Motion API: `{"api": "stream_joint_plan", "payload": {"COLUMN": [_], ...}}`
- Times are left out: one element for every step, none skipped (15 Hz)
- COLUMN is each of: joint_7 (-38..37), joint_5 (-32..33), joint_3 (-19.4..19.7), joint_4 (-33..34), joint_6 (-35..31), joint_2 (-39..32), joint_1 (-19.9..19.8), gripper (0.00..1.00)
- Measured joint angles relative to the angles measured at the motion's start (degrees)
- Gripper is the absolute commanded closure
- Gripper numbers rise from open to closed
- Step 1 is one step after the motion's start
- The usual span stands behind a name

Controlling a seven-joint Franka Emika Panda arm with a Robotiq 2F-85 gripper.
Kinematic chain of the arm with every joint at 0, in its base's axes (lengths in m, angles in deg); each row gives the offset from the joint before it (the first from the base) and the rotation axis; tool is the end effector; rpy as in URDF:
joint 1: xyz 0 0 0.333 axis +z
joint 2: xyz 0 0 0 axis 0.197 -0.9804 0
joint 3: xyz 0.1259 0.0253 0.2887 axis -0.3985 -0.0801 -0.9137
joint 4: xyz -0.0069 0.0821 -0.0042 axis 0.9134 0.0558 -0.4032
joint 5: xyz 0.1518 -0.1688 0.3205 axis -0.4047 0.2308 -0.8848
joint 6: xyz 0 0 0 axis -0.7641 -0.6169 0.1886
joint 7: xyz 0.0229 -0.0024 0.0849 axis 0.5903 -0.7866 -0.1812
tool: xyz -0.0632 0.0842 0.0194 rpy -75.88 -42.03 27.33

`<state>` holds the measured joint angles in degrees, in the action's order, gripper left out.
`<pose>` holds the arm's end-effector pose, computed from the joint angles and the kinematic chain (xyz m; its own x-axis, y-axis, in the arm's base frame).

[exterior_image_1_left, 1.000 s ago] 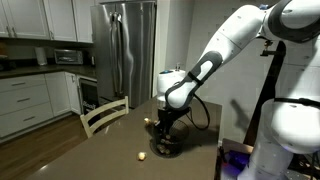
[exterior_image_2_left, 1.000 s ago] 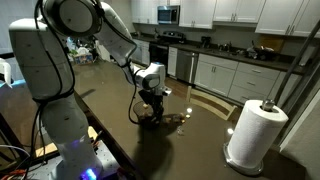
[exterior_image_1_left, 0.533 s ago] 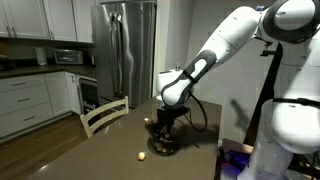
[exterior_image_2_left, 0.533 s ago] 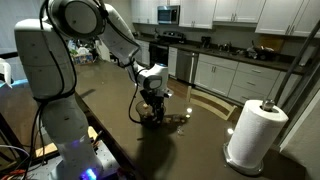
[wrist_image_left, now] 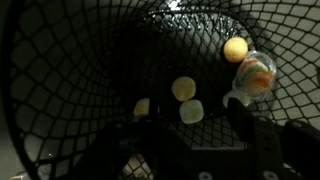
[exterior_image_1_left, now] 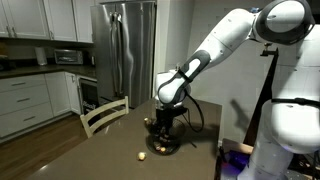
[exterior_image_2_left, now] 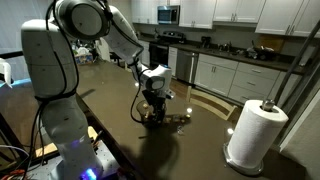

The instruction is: Take some candy out of the bowl and put it on the table

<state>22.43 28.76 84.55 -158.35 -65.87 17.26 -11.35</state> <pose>0.4722 -0.0146 0.2435 0.9255 -0.3575 -0.1252 -0.3644 -0.9305 -0.0370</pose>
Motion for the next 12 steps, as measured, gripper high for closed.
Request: {"api": "stream_joint_plan", "payload": {"joint_7": [0.0, 0.0, 0.0, 0.0, 0.0, 0.0, 0.0, 0.0, 0.0, 0.0, 0.0, 0.0], "joint_5": [0.0, 0.0, 0.0, 0.0, -0.1, -0.1, -0.1, -0.1, -0.1, -0.1, -0.1, -0.1], "joint_3": [0.0, 0.0, 0.0, 0.0, 0.0, 0.0, 0.0, 0.1, 0.1, 0.1, 0.1, 0.1], "joint_4": [0.1, 0.1, 0.1, 0.1, 0.1, 0.2, 0.2, 0.3, 0.3, 0.5, 0.6, 0.7], "joint_6": [0.0, 0.0, 0.0, 0.0, 0.1, 0.1, 0.2, 0.2, 0.3, 0.5, 0.7, 0.8], "joint_2": [-0.4, -0.7, -1.0, -1.2, -1.4, -1.6, -1.7, -1.8, -1.8, -1.8, -1.8, -1.8], "joint_1": [0.0, 0.0, 0.0, 0.0, 0.0, 0.0, 0.0, 0.0, 0.0, 0.0, 0.0, 0.0], "gripper": [0.65, 0.71, 0.78, 0.84, 0.91, 0.95, 0.96, 0.96, 0.97, 0.95, 0.97, 0.95]}}
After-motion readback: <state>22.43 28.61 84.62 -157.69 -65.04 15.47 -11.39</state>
